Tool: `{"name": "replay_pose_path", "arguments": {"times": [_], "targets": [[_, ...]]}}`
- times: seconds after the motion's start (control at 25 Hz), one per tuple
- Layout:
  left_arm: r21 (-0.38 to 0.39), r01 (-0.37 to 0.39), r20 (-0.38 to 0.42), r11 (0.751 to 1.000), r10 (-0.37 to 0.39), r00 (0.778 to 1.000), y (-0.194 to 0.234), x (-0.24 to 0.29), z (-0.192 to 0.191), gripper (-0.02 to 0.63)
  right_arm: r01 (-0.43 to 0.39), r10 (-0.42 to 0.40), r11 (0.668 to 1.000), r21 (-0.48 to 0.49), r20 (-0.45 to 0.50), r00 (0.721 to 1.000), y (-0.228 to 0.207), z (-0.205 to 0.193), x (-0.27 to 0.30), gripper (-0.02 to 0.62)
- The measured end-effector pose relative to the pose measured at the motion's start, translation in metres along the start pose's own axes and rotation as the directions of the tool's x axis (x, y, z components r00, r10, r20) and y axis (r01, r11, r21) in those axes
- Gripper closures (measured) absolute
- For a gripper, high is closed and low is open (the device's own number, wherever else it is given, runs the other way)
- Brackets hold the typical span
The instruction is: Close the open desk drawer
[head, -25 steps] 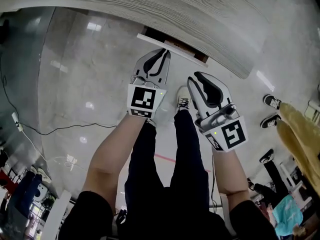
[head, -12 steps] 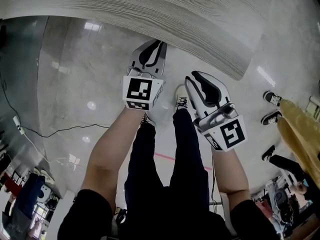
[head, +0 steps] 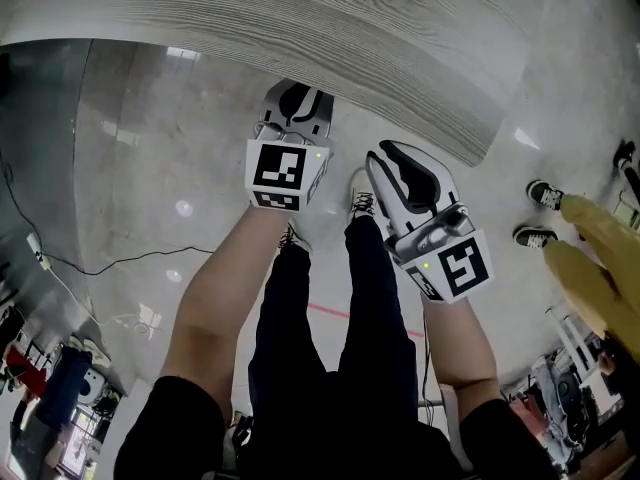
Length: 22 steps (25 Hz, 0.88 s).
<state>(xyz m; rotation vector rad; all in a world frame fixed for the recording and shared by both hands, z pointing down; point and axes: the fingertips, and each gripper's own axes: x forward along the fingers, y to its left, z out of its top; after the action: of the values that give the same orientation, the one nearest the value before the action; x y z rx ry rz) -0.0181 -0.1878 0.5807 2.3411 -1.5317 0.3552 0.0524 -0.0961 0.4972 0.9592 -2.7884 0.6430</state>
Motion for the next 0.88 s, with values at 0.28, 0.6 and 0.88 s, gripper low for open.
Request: {"name": "replay_pose_path", "arguments": {"times": [0.28,0.6,0.88], "targets": [[0.007,0.012,-0.002,1.000,-0.012,1.000,0.001,0.004,0.003,0.569,0.009,-0.009,1.000,-0.002,-0.007,1.000,-0.003,0.001,0.001,0.520],[0.004,0.013,0.006,1.000,-0.013,1.000,0.003,0.002,0.001,0.591,0.012,-0.012,1.000,-0.012,-0.012,1.000,0.001,-0.001,0.005,0.578],[0.021,0.032,0.015,0.999,-0.032,0.999,-0.007,-0.007,0.004,0.594,0.006,-0.006,1.000,-0.018,-0.006,1.000,0.008,-0.003,-0.002,0.578]]}}
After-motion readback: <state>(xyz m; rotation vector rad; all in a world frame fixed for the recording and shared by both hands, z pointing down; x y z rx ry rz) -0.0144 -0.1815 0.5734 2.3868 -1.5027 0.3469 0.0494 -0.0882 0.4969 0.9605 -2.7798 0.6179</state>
